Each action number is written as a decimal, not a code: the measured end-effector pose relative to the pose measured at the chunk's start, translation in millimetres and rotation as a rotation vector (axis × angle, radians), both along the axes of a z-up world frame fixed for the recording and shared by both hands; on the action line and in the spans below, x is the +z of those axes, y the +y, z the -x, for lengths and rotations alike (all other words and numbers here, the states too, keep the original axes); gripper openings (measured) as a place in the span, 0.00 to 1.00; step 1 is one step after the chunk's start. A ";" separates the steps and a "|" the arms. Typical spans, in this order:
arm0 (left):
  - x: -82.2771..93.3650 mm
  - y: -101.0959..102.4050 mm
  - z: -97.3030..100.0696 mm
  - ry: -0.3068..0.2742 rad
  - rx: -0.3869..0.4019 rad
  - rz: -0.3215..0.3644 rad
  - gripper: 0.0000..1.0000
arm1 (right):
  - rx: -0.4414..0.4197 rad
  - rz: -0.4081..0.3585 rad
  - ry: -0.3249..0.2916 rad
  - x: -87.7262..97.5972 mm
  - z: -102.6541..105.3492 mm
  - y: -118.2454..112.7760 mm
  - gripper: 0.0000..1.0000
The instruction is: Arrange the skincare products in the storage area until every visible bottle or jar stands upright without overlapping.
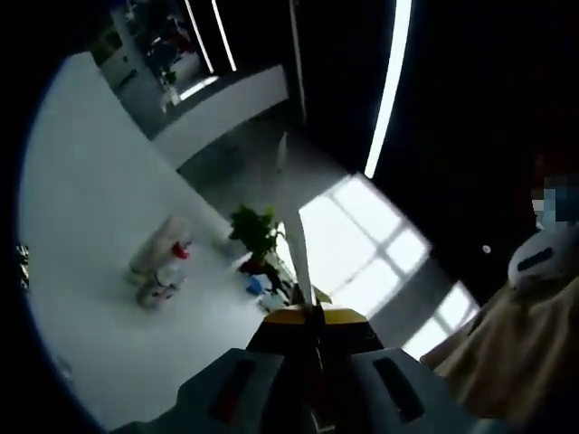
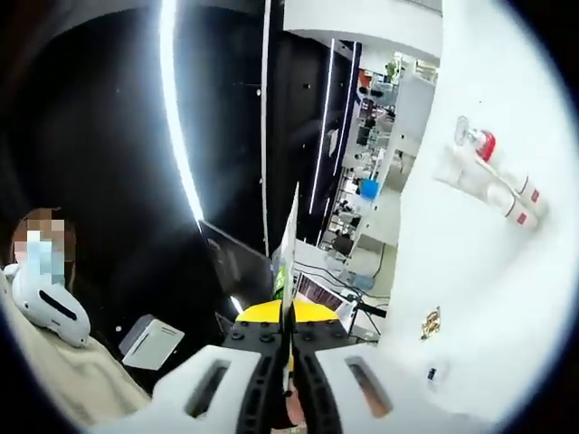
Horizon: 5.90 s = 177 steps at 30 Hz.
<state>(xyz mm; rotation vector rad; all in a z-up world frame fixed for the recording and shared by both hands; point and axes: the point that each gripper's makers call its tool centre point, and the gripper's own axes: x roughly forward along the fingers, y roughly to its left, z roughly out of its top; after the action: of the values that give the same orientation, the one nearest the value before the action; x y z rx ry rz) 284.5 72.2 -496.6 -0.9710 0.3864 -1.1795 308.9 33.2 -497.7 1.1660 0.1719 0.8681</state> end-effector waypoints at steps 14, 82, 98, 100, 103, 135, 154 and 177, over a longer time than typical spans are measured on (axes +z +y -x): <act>-13.6 8.2 -16.7 0.089 0.055 0.035 0.00 | -0.010 0.221 -0.197 2.3 -0.2 14.3 0.41; -169.3 -18.9 -103.1 0.382 0.083 -0.229 0.00 | -0.162 0.820 -0.044 -117.2 -7.0 -64.3 0.97; -201.8 -23.8 -106.4 0.431 0.094 -0.295 0.00 | -0.192 0.839 -0.017 -127.7 1.1 -72.3 0.99; -205.3 -23.1 -107.2 0.435 0.101 -0.305 0.00 | -0.192 0.837 -0.012 -129.4 1.3 -71.7 0.99; -211.1 -21.4 -108.7 0.441 0.108 -0.322 0.00 | -0.190 0.842 -0.010 -131.3 2.0 -71.6 0.99; -275.3 12.5 -120.7 0.254 0.165 -0.804 0.07 | -0.186 0.863 0.009 -138.4 2.4 -71.2 0.98; -274.2 29.2 -121.2 -0.064 0.096 -1.152 0.26 | -0.188 0.866 0.009 -138.5 2.8 -71.7 0.97; -283.8 0.8 -135.4 -0.332 -0.080 -1.297 0.55 | -0.190 0.880 0.009 -141.4 2.7 -73.2 0.98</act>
<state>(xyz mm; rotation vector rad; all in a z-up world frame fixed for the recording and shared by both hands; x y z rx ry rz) 419.9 72.9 -780.5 0.3605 0.7716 -0.8605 306.1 -40.0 -639.1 0.3520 0.3963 0.5170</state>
